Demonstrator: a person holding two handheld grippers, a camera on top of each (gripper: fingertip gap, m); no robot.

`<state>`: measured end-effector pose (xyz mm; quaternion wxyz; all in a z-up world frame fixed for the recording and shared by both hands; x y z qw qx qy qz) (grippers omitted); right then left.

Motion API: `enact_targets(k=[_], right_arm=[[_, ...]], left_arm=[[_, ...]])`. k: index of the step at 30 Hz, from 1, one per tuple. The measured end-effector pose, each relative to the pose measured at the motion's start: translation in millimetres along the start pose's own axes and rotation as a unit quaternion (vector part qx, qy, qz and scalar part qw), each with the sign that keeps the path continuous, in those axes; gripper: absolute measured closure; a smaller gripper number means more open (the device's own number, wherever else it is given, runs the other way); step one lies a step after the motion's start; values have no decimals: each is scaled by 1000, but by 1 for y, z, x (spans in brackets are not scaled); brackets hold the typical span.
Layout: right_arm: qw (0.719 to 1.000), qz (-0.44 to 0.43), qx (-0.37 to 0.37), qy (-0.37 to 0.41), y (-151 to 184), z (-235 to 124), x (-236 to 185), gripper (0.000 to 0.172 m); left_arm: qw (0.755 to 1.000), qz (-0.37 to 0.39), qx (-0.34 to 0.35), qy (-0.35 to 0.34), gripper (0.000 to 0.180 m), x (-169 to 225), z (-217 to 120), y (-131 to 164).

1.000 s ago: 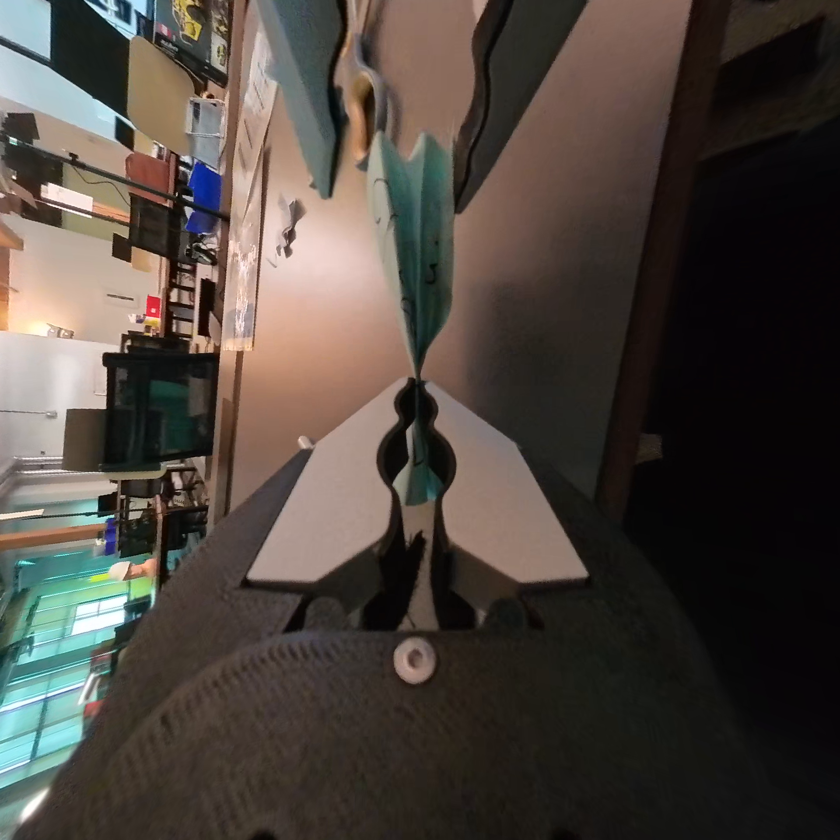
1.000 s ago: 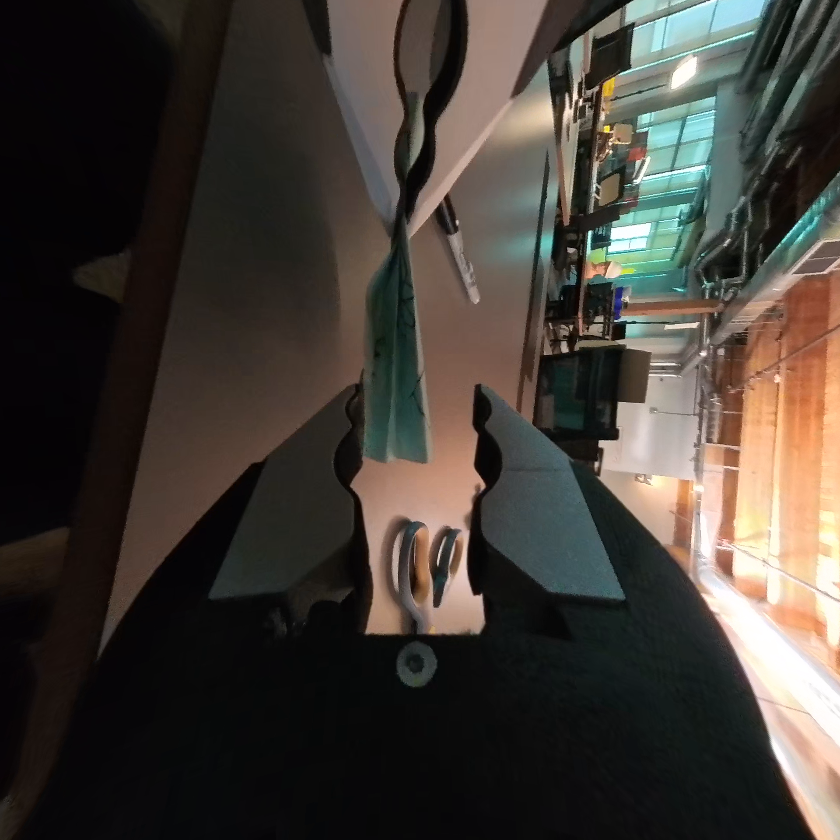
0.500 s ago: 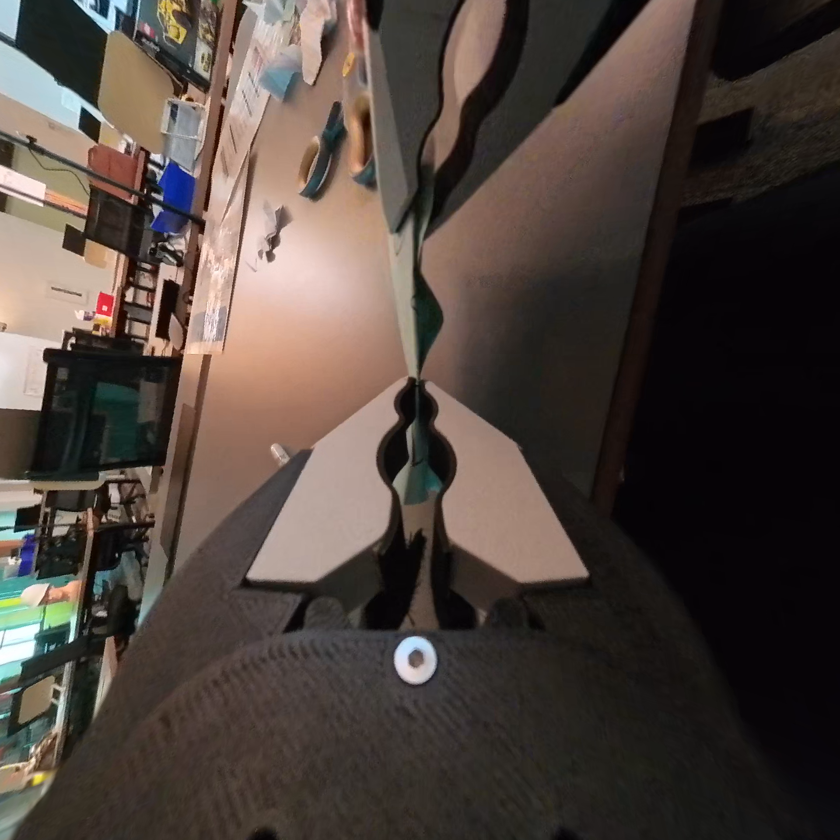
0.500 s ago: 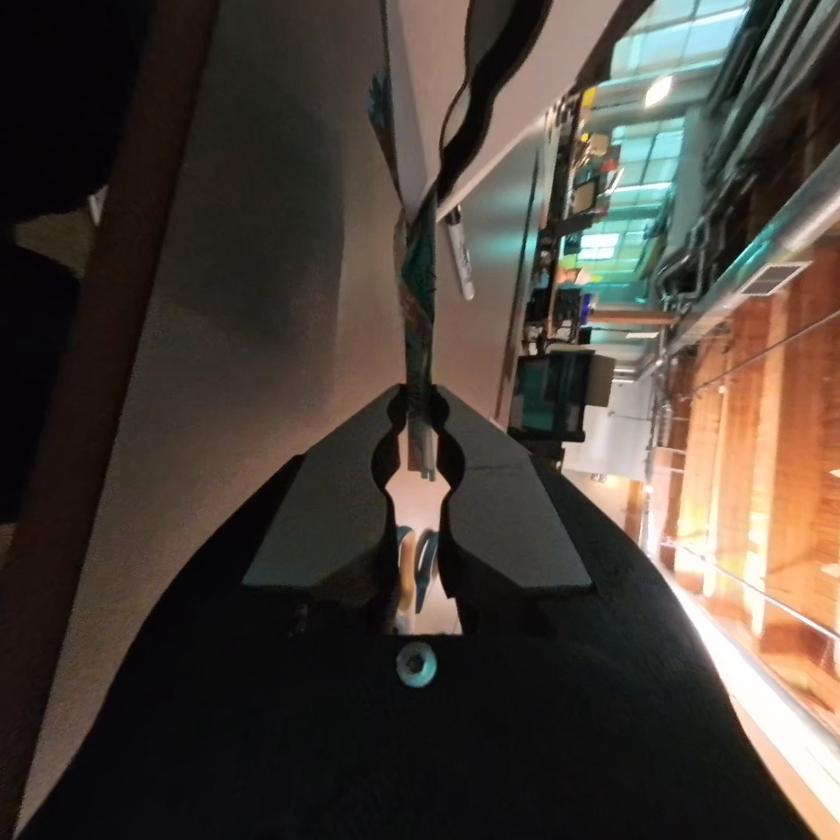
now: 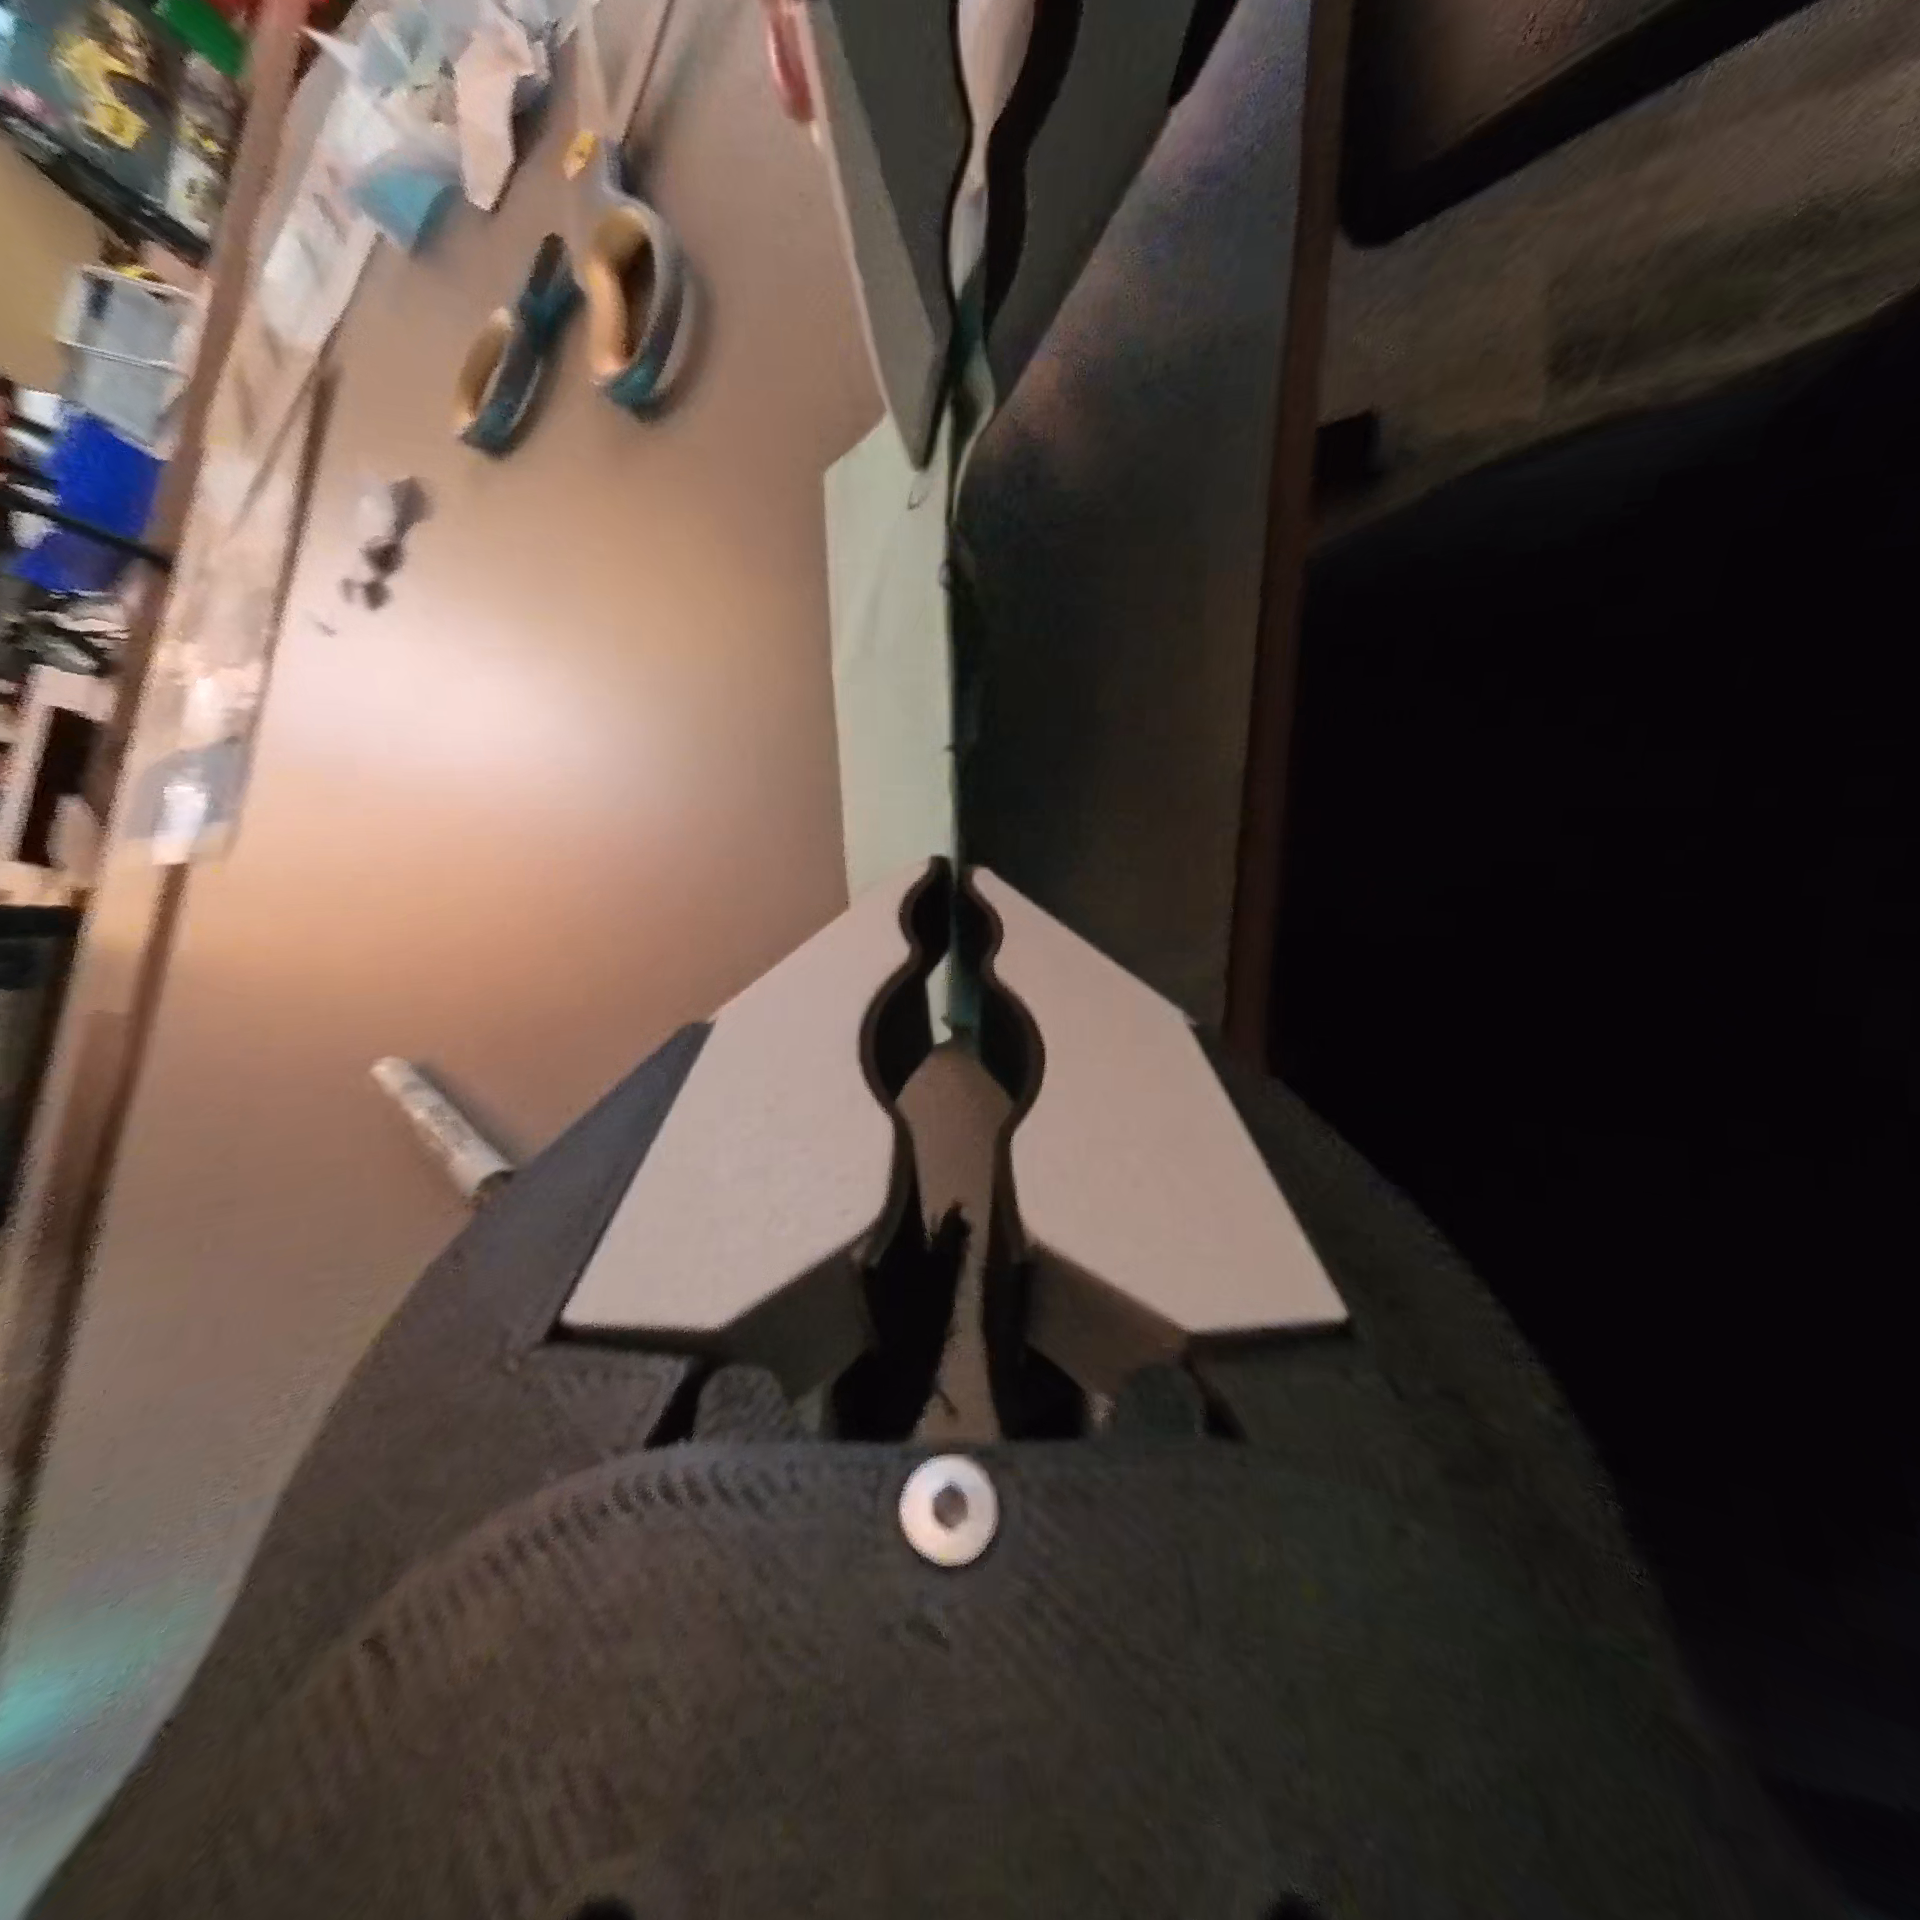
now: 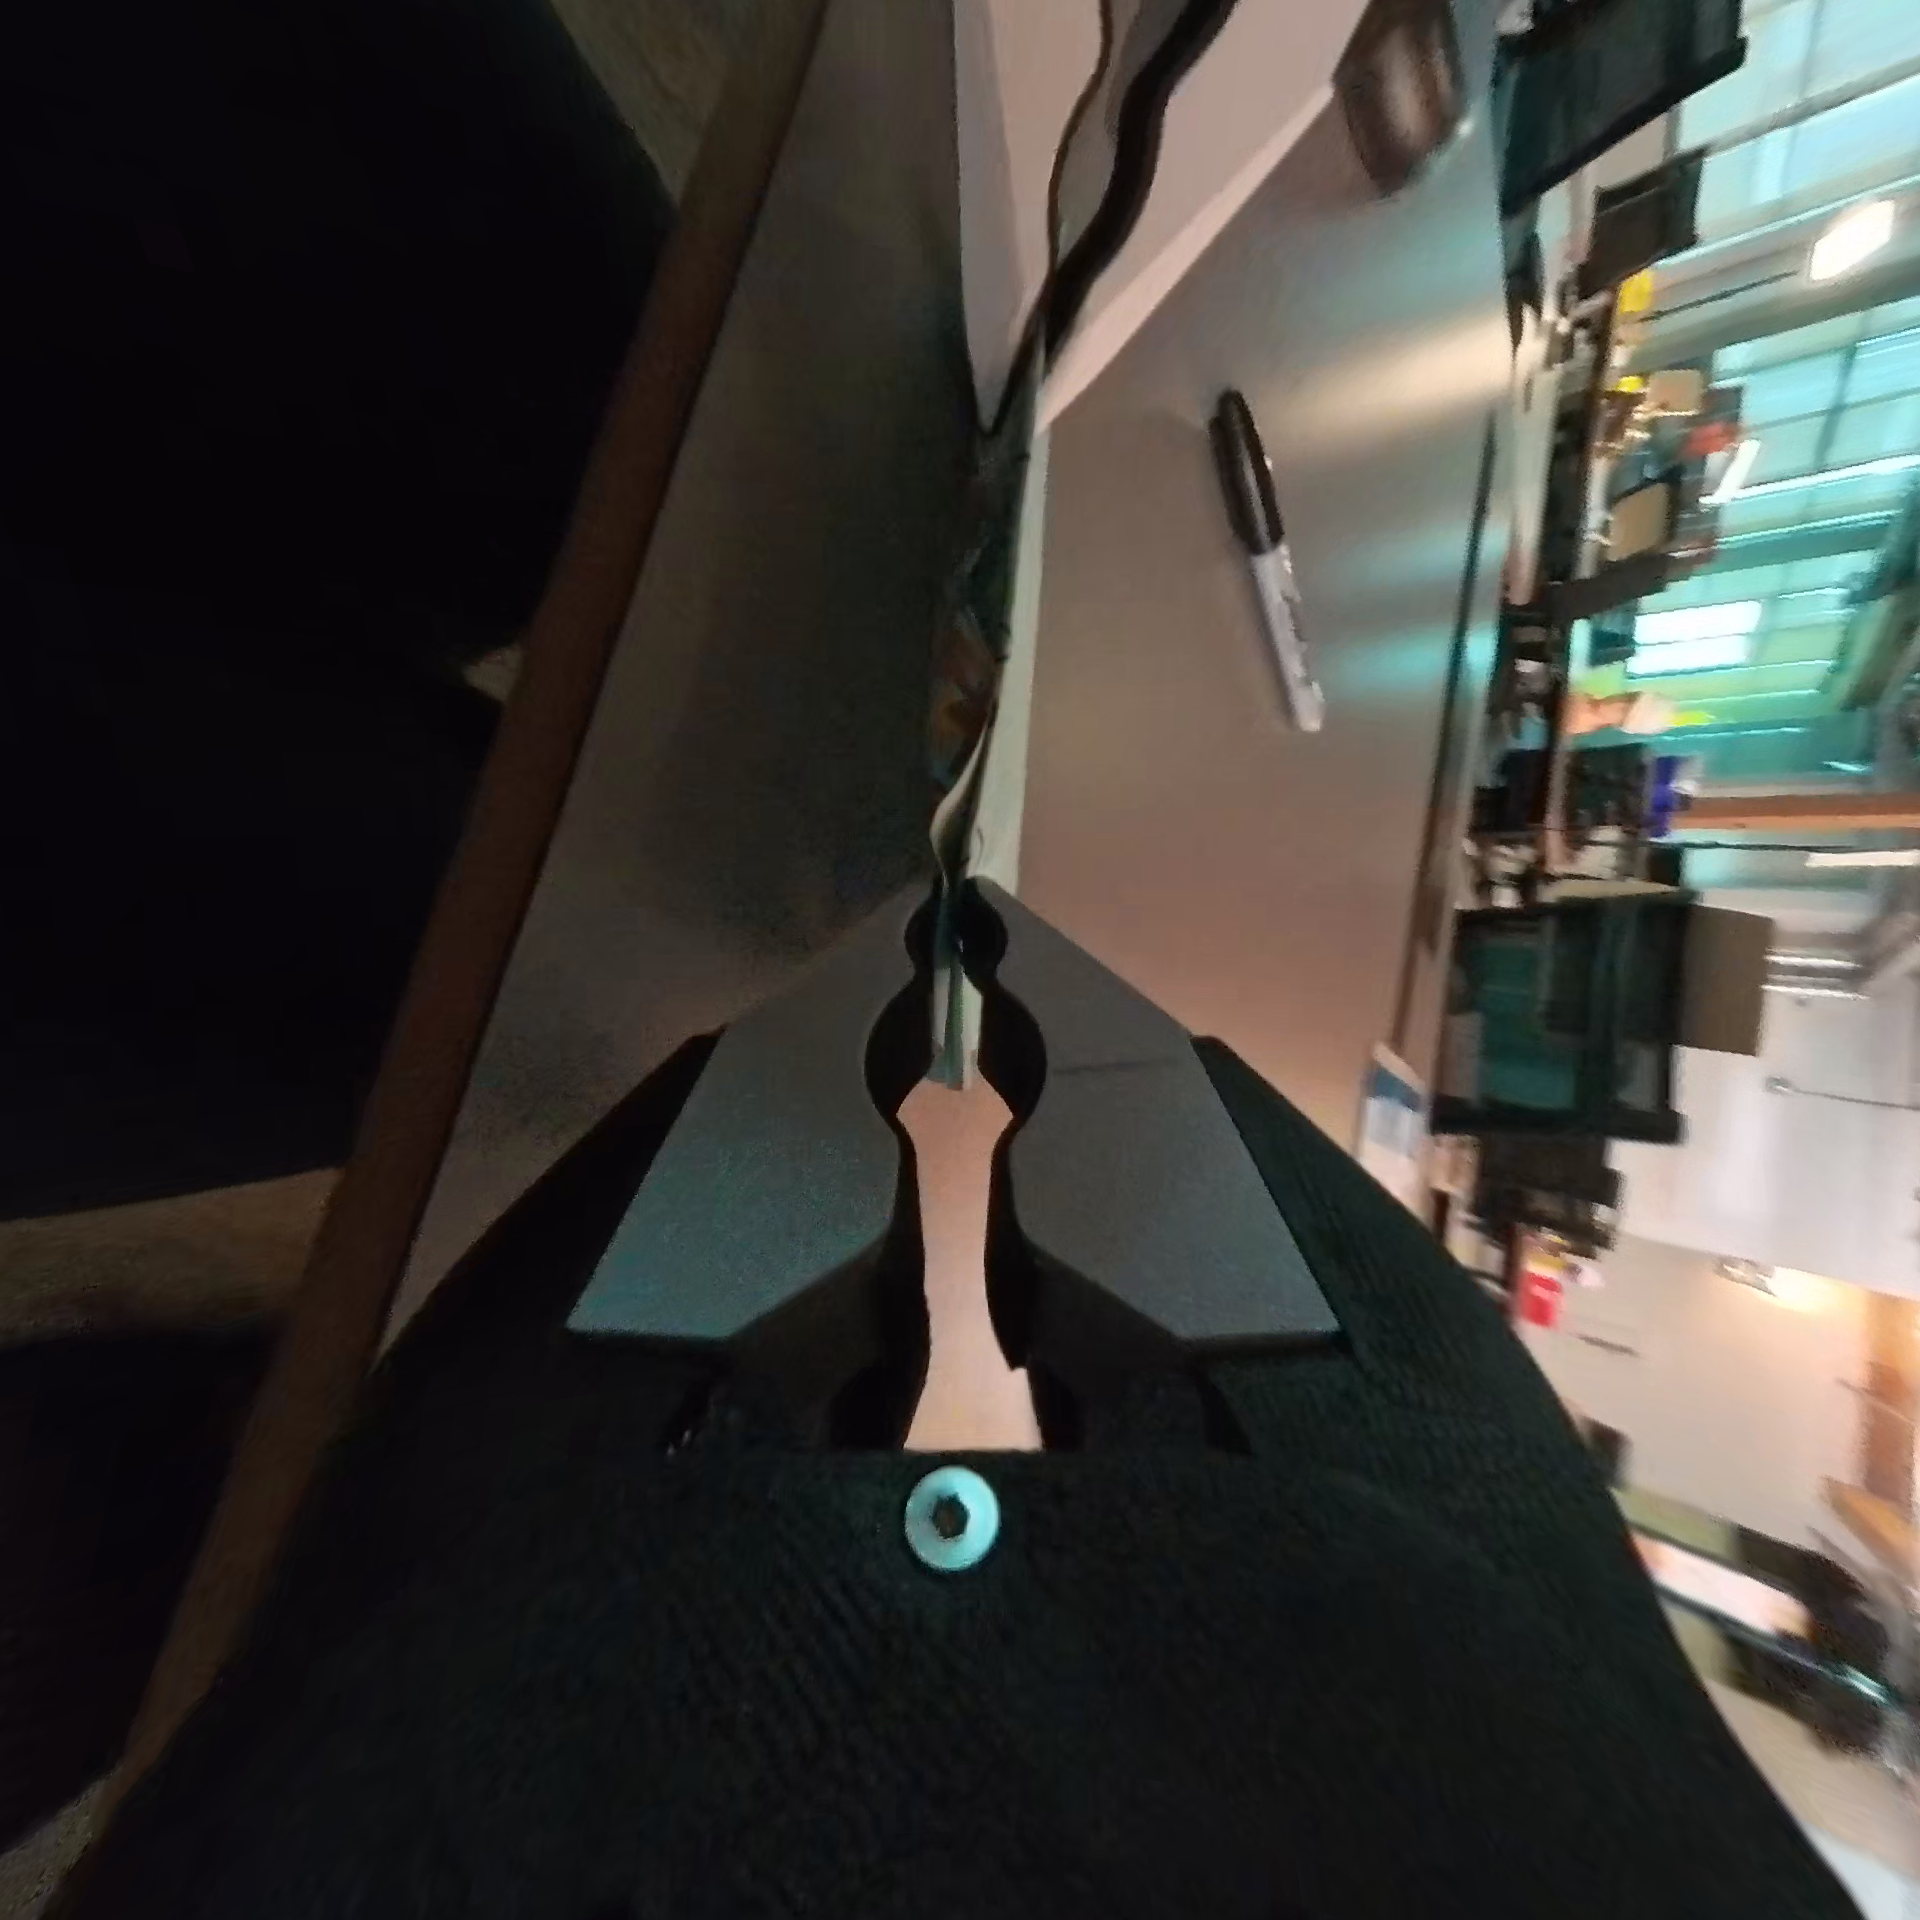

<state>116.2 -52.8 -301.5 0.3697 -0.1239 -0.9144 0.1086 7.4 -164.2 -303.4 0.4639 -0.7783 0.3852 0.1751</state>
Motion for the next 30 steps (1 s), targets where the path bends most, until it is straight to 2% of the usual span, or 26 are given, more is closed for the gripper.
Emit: enact_targets(k=[2, 4, 6, 7, 9, 11, 12, 14, 17, 18, 19, 22, 24, 26, 27, 30], right_arm=[[999, 29, 24, -29, 1, 1, 0, 172], [989, 101, 56, -89, 3, 2, 0, 172], [958, 208, 107, -166, 8, 3, 6, 172], [930, 268, 132, -214, 11, 4, 10, 172], [853, 384, 163, -314, 18, 7, 18, 172], [786, 462, 172, -373, 27, 15, 26, 172], [760, 488, 169, -394, 31, 19, 28, 172], [728, 517, 157, -422, 35, 24, 31, 172], [696, 540, 144, -452, 37, 27, 33, 172], [684, 549, 140, -459, 37, 27, 34, 172], [670, 561, 137, -466, 38, 28, 34, 172], [630, 590, 135, -488, 40, 30, 35, 172], [617, 600, 131, -493, 41, 31, 35, 172], [614, 606, 124, -491, 41, 31, 35, 172], [614, 608, 122, -489, 41, 31, 35, 172], [612, 613, 125, -484, 41, 30, 35, 172]], left_arm=[[999, -31, 4, 28, 180, -2, 0, 2], [994, -78, -1, 73, 180, -4, 1, 3], [977, -161, -14, 136, 180, -10, 2, 5], [962, -208, -22, 174, 180, -14, 3, 6], [932, -276, -41, 232, 180, -20, 7, 8], [902, -325, -58, 278, 180, -26, 11, 11], [885, -351, -68, 298, 180, -30, 13, 13], [863, -391, -83, 309, 180, -39, 18, 19], [871, -388, -101, 285, 163, -47, 19, 31], [878, -384, -99, 267, 148, -50, 16, 32], [890, -377, -97, 236, 137, -55, 14, 33], [933, -345, -52, 89, 127, -79, 6, 21], [953, -303, -8, -11, 139, -86, -4, -2], [958, -273, 27, -81, 167, -80, -9, -28], [963, -254, 36, -78, 177, -70, -7, -39], [977, -213, -27, 10, 180, -27, 15, -51]])
Point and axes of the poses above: each gripper's, where its closed fingertips meet, z out along the fingers, y out of its underside, x = y × z across the jaws, the point moved 6 cm from there along -z, back along the fingers, and after that the axes turned 10 degrees about -y, right-handed, at the moved point
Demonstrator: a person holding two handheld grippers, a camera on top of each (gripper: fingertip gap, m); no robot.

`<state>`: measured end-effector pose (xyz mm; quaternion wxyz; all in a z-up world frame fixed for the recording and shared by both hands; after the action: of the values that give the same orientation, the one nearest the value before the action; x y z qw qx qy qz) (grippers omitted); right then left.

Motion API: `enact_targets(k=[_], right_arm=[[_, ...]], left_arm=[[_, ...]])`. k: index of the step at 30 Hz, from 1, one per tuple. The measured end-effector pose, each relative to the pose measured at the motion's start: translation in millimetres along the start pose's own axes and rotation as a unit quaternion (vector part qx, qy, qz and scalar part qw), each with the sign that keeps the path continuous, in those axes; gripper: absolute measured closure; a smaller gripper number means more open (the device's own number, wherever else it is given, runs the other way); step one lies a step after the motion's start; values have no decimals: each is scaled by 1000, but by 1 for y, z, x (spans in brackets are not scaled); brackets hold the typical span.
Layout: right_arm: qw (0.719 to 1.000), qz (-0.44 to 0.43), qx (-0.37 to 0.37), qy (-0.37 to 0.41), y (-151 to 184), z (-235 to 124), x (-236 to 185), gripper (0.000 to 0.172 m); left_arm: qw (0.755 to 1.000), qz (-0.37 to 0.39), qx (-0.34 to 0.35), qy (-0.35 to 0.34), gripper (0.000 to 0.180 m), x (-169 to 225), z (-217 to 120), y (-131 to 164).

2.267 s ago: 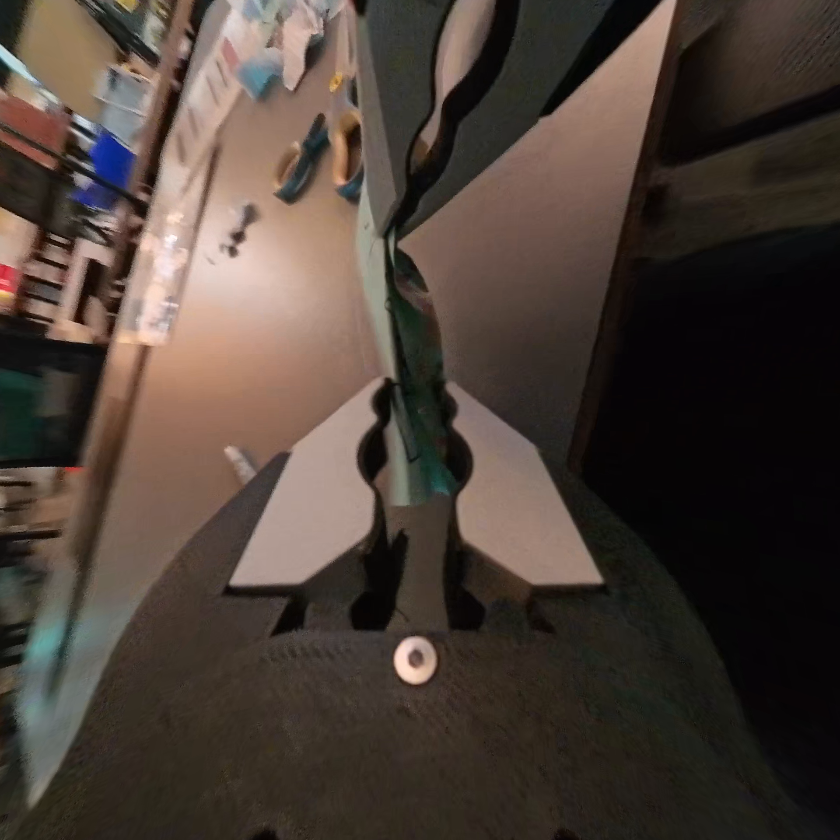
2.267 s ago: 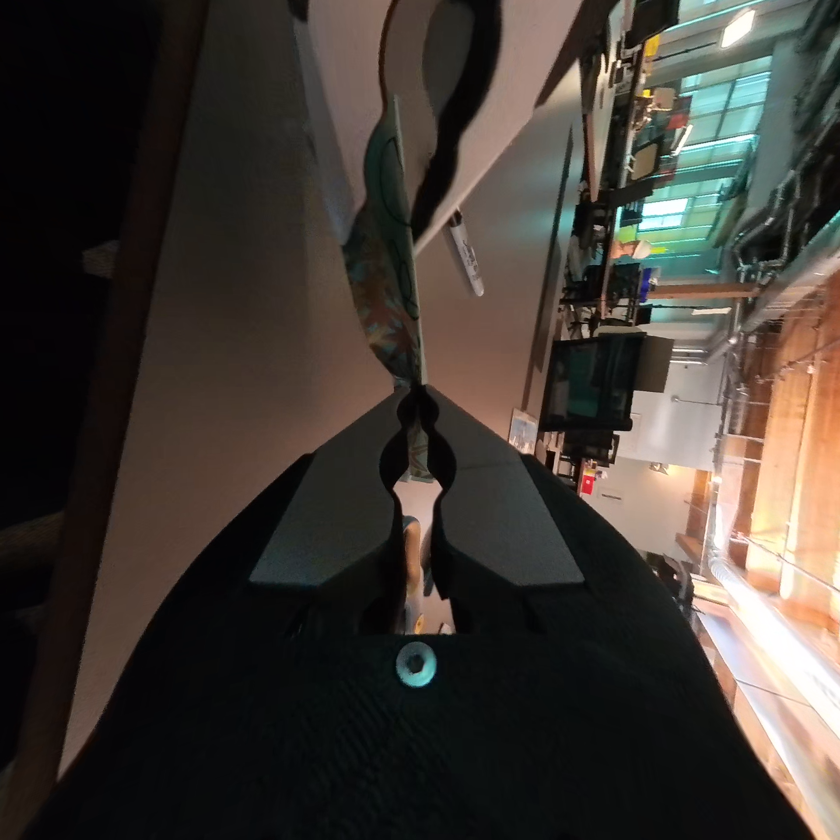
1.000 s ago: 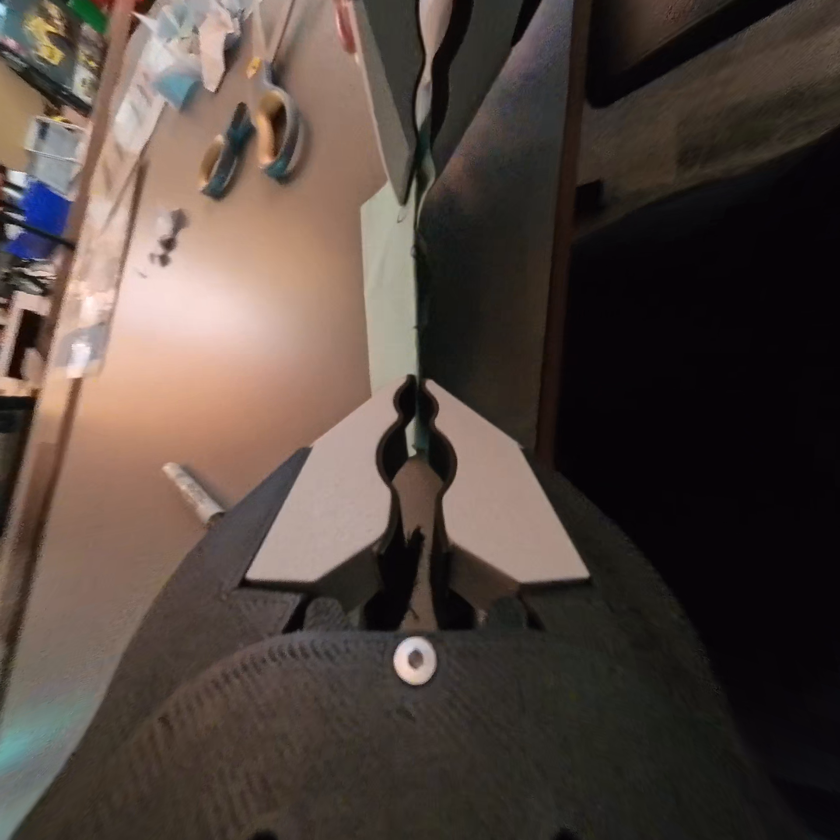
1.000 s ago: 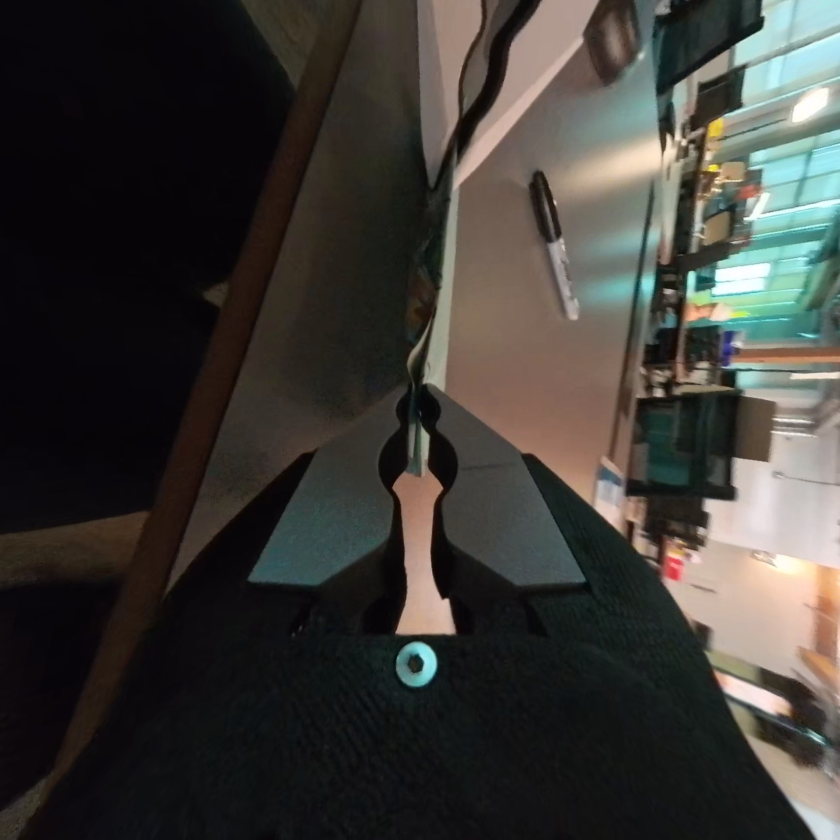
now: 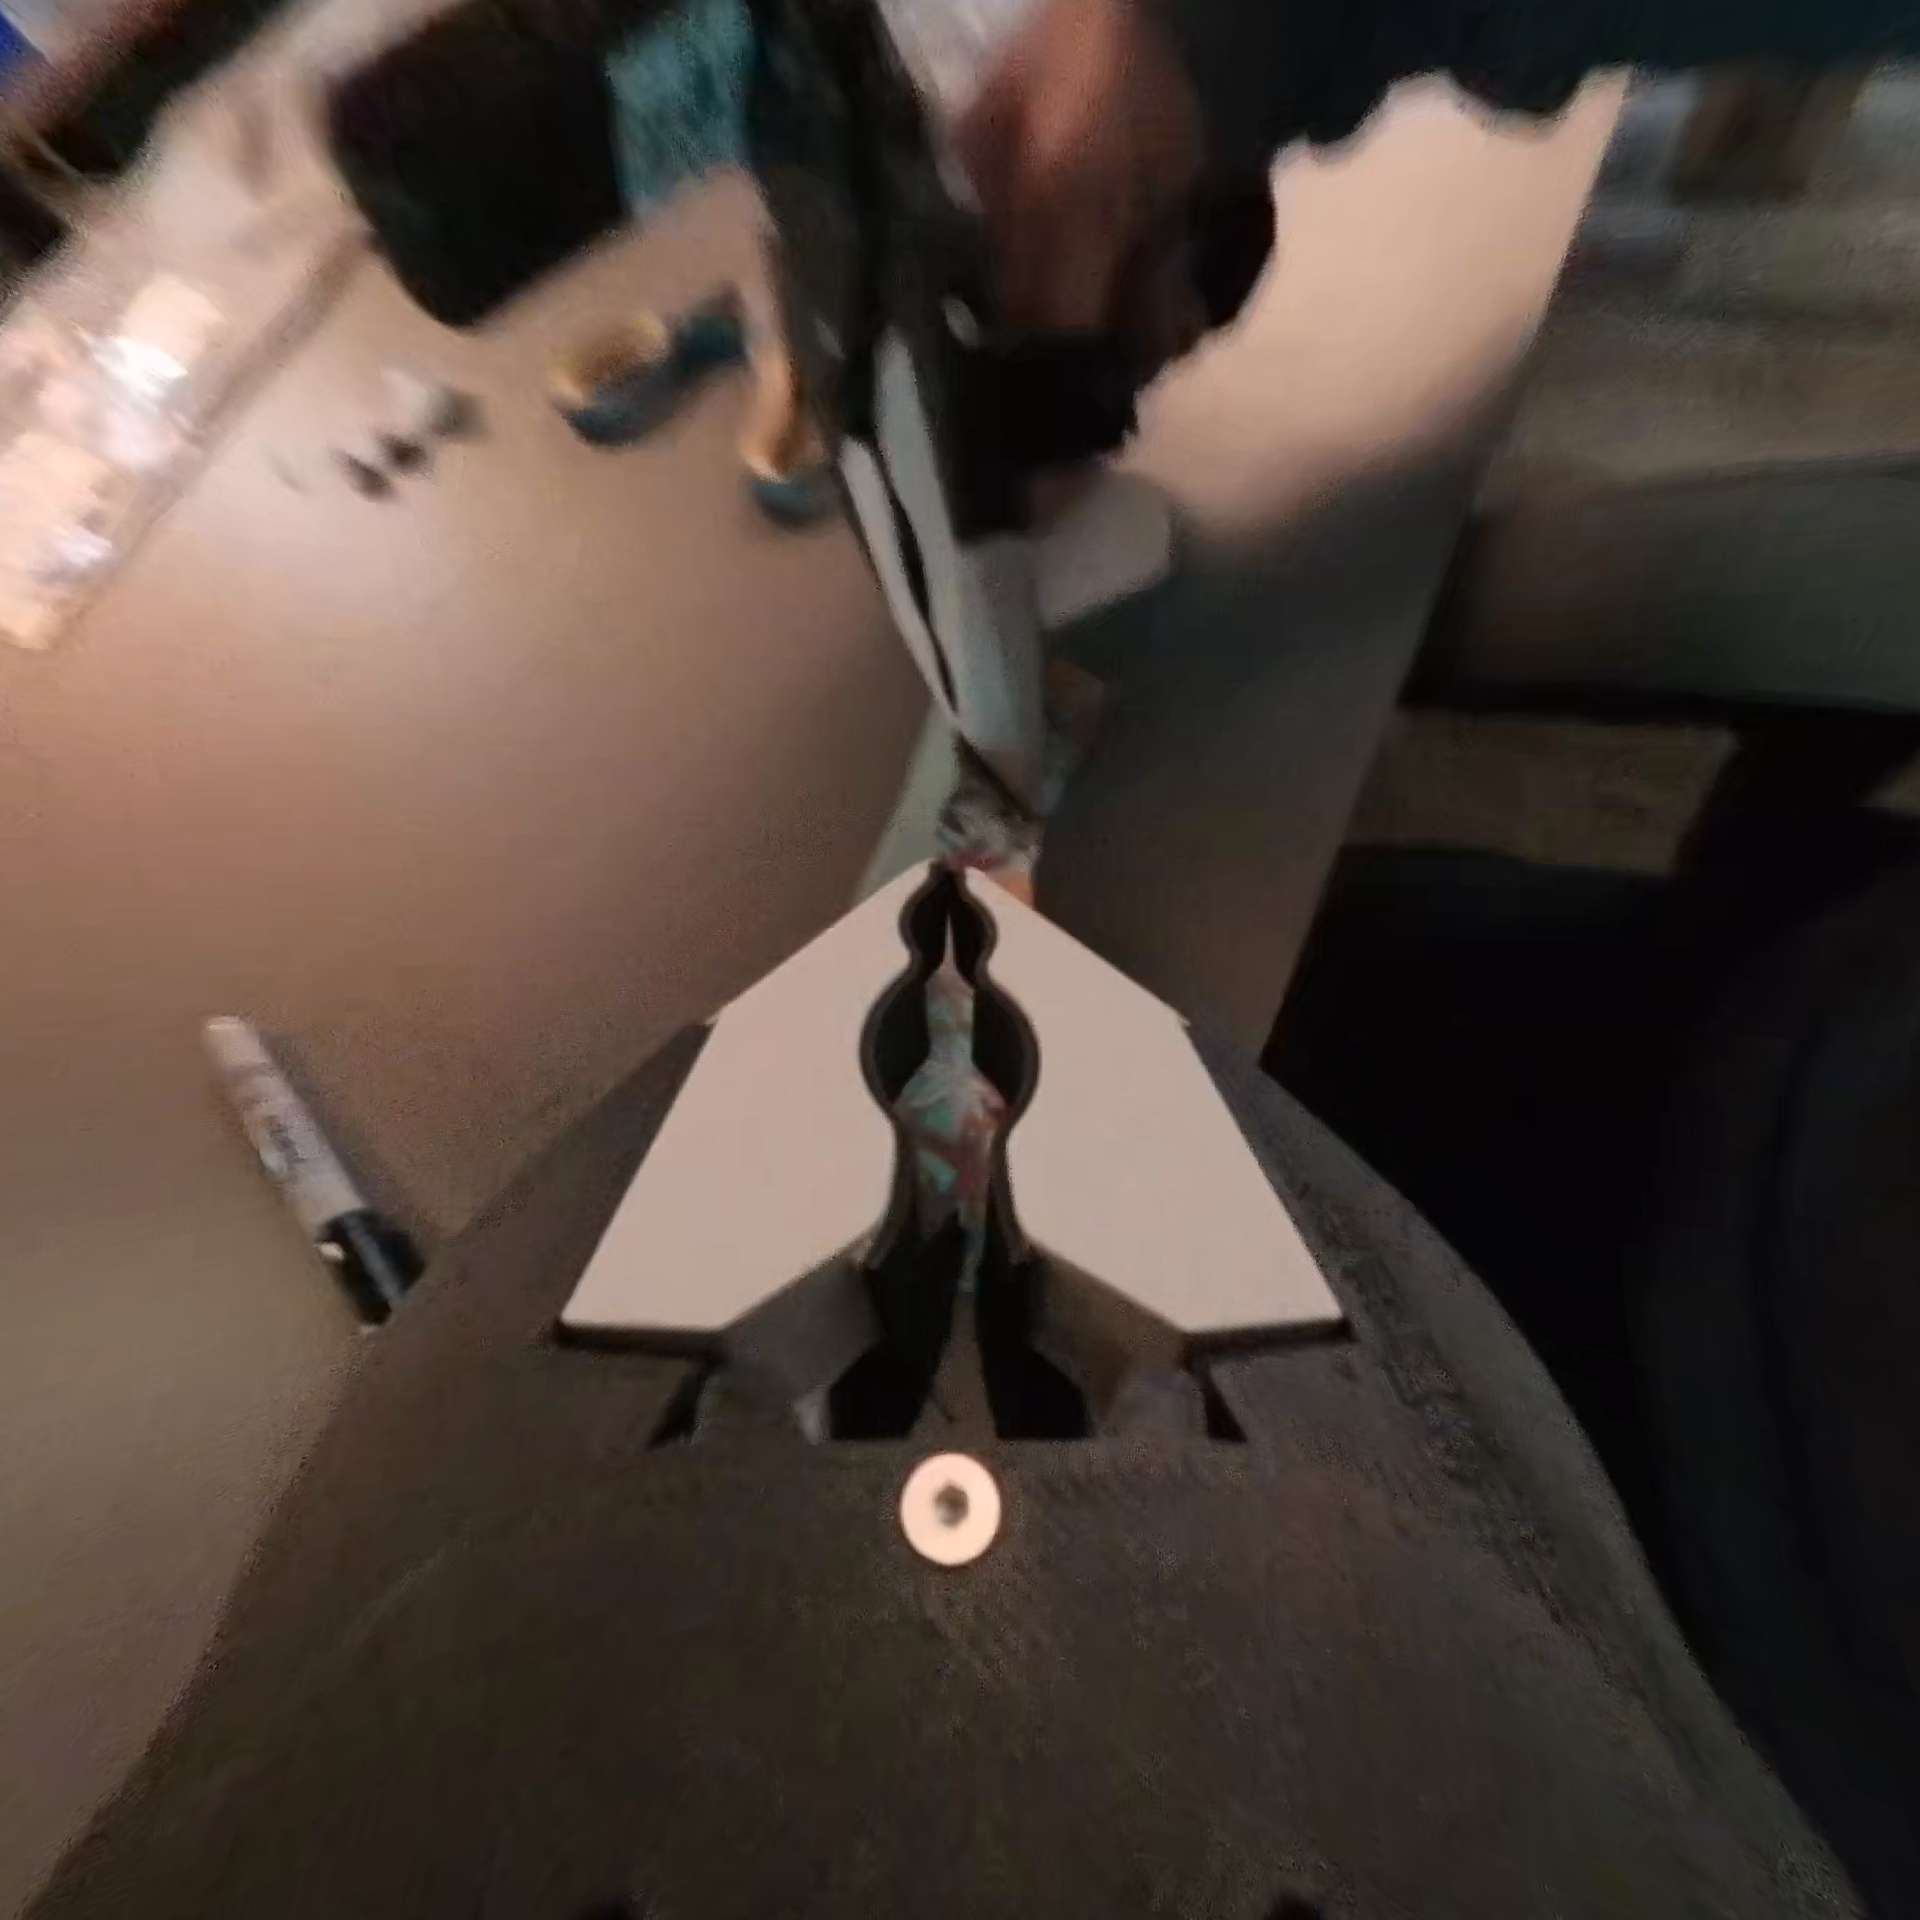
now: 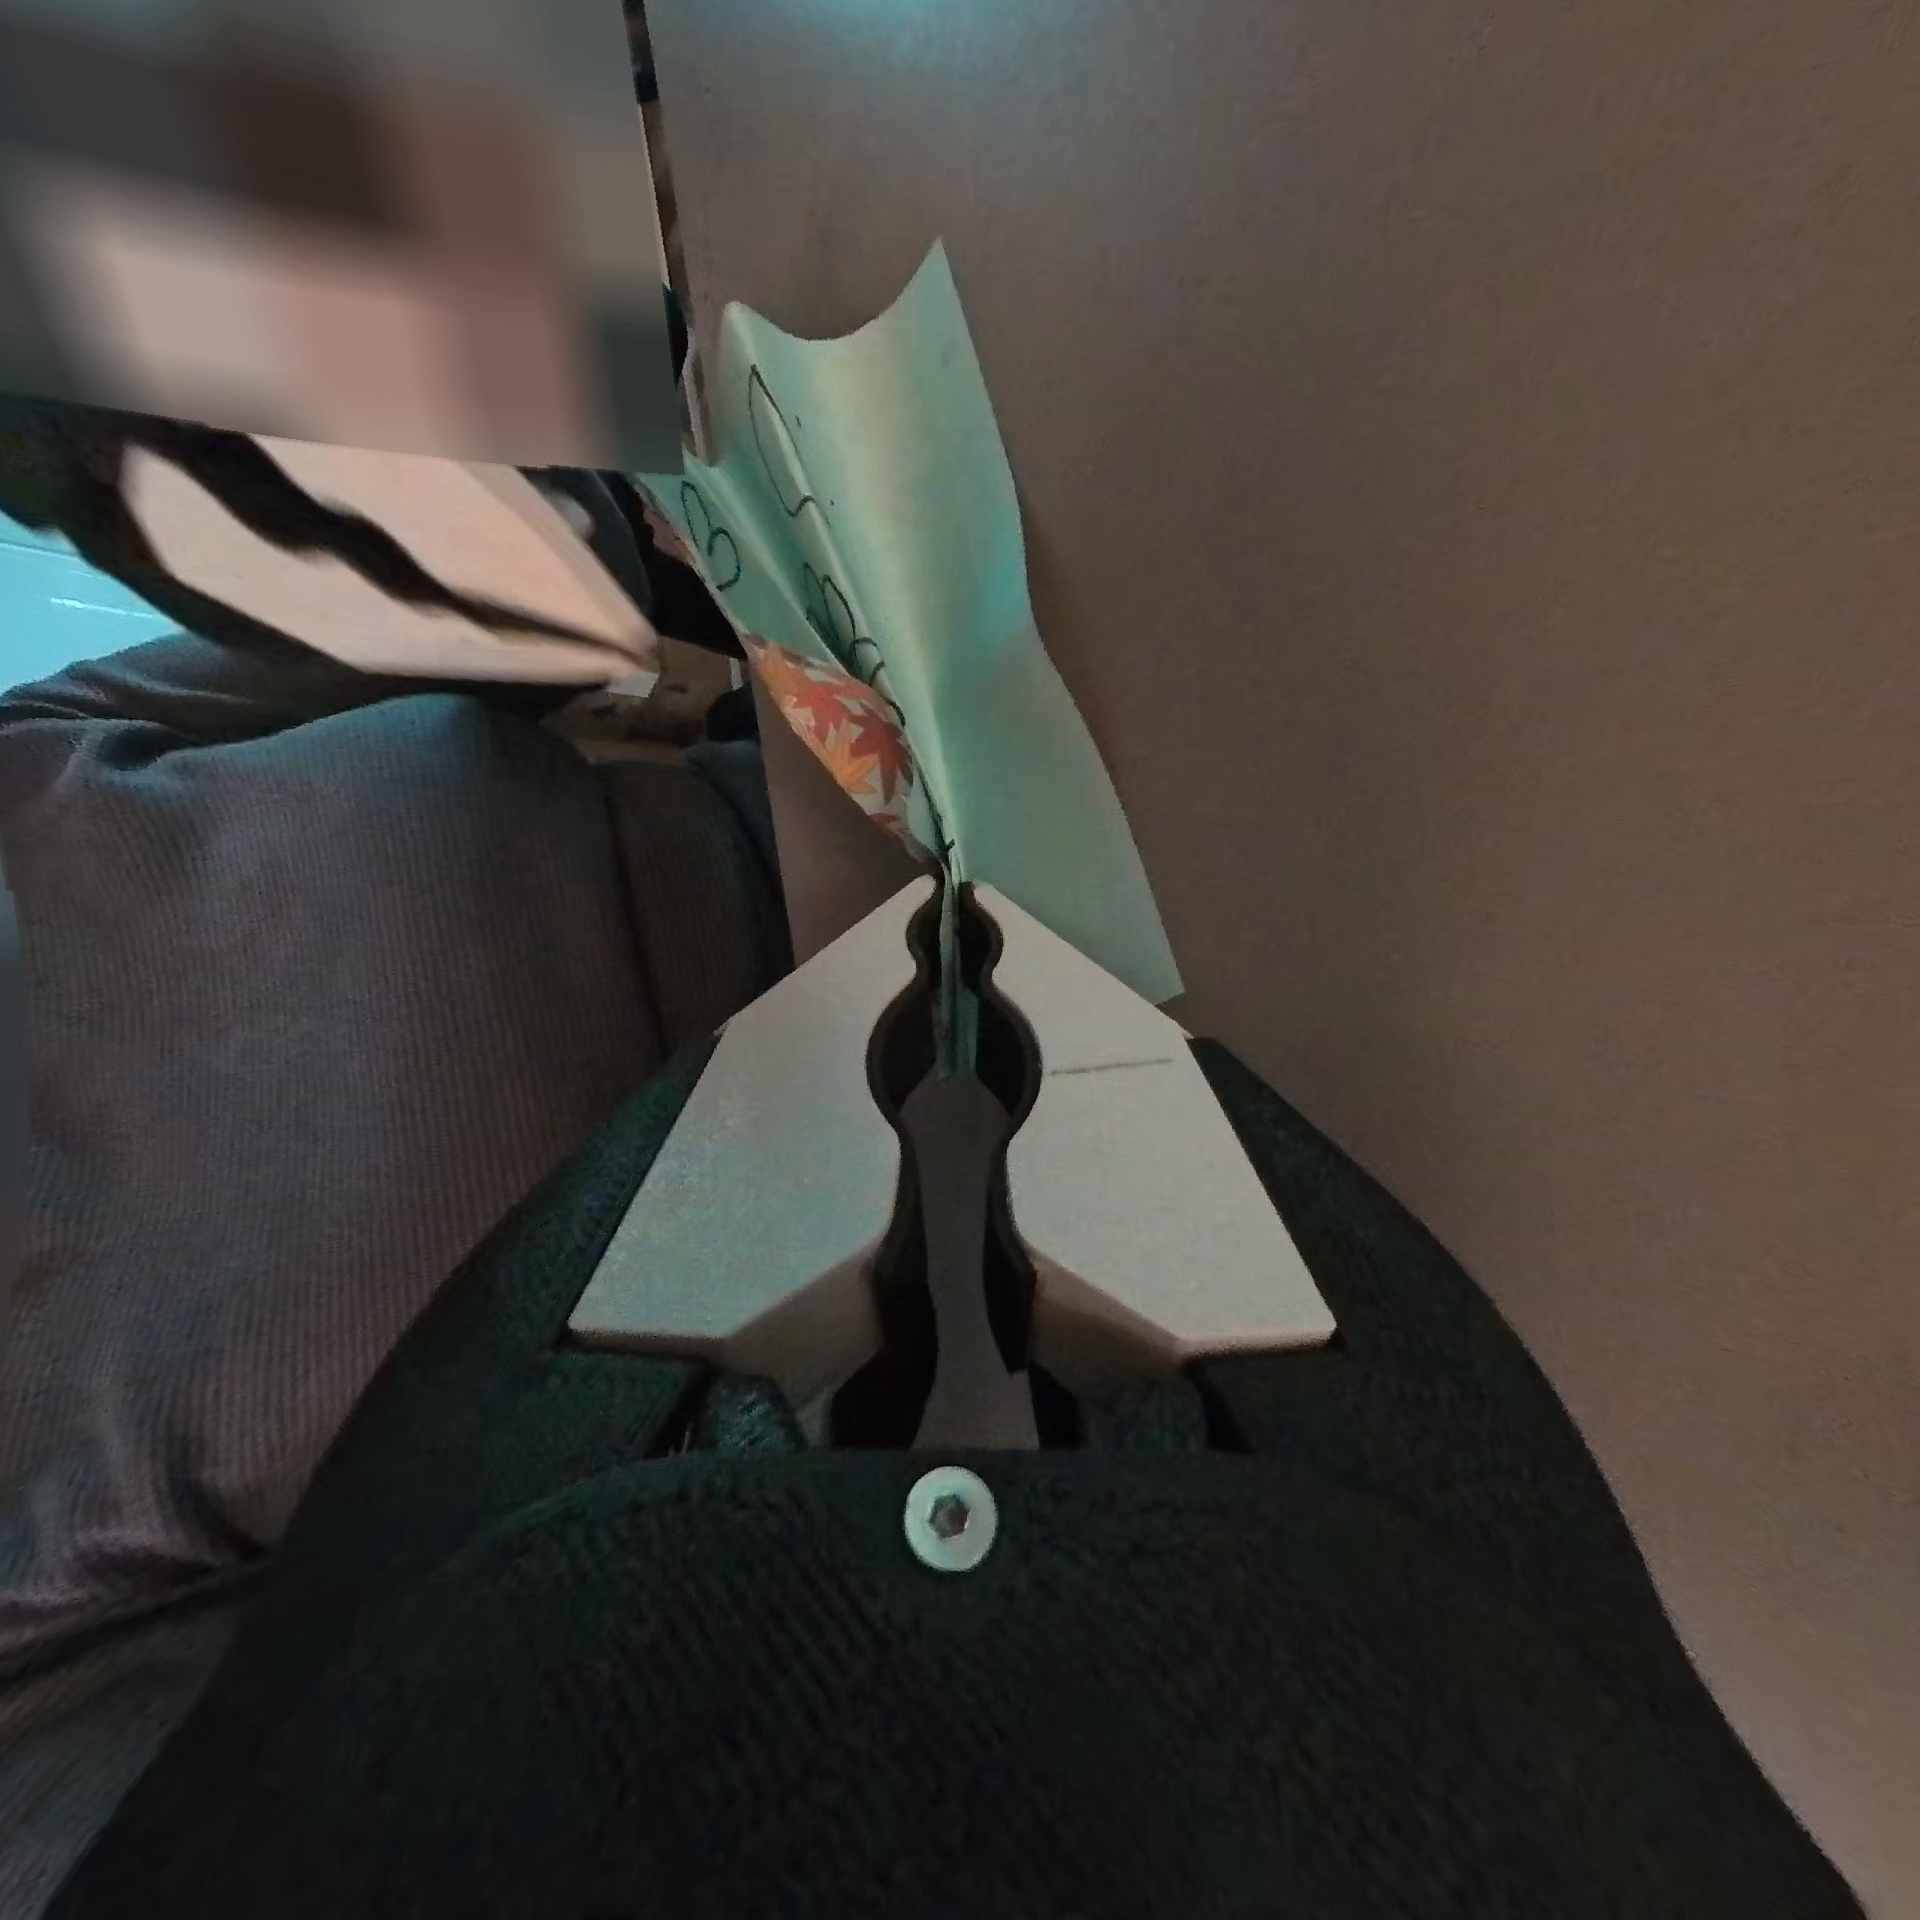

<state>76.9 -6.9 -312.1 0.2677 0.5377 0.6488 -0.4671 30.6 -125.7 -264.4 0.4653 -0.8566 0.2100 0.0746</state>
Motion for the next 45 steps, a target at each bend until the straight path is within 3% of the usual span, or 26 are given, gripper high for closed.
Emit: enact_targets(k=[3, 7, 10, 12, 15, 17, 20, 24, 31, 35, 41, 43, 45], right_arm=[[1000, 1, 5, -3, 0, 0, 0, 172], [1000, -4, 8, 0, 1, 0, 0, 172], [999, -32, 12, 26, 0, -4, -2, 172], [995, -64, 19, 77, -1, -17, -6, 157], [967, -135, 92, 197, -10, -46, -17, 147], [939, -229, 142, 212, -16, -46, -39, 164], [921, -304, 91, 224, -9, -14, -46, 172], [927, -279, 19, 250, 4, 11, -22, 172], [928, -278, 58, 242, 10, 12, -17, 172], [930, -268, 63, 242, 10, 12, -17, 172], [928, -270, 89, 241, 13, 12, -16, 172], [933, -261, 97, 229, 16, 11, -17, 172], [937, -252, 96, 222, 20, 11, -18, 172]], left_arm=[[998, 18, -59, -28, 180, 6, 23, 17], [993, -88, -82, 7, 180, -2, 34, 29], [984, -159, -60, 53, 180, -8, 39, 33], [980, -178, -57, 68, 180, -10, 40, 34], [981, -172, -56, 70, 180, -11, 40, 34], [979, -179, -56, 76, 180, -11, 40, 35], [978, -183, -56, 84, 180, -12, 40, 35], [978, -179, -57, 88, 180, -14, 40, 36], [971, -220, -69, 57, 180, -42, 22, 61], [965, -238, -76, 76, 180, -42, 11, 69], [974, -198, -108, 30, 180, -37, -5, 70], [986, -163, -46, 4, 180, -37, -13, 57], [993, -110, 40, 26, 180, -26, -23, 39]])
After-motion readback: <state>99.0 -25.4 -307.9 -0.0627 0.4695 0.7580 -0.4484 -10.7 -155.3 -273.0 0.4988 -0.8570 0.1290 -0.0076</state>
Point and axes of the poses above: each gripper's, where its closed fingertips meet, z out along the fingers, y out of its underside, x = y × z across the jaws, the point moved 6 cm from there along -z, back along the fingers, and after that the axes turned 10 degrees about -y, right-handed, at the moved point
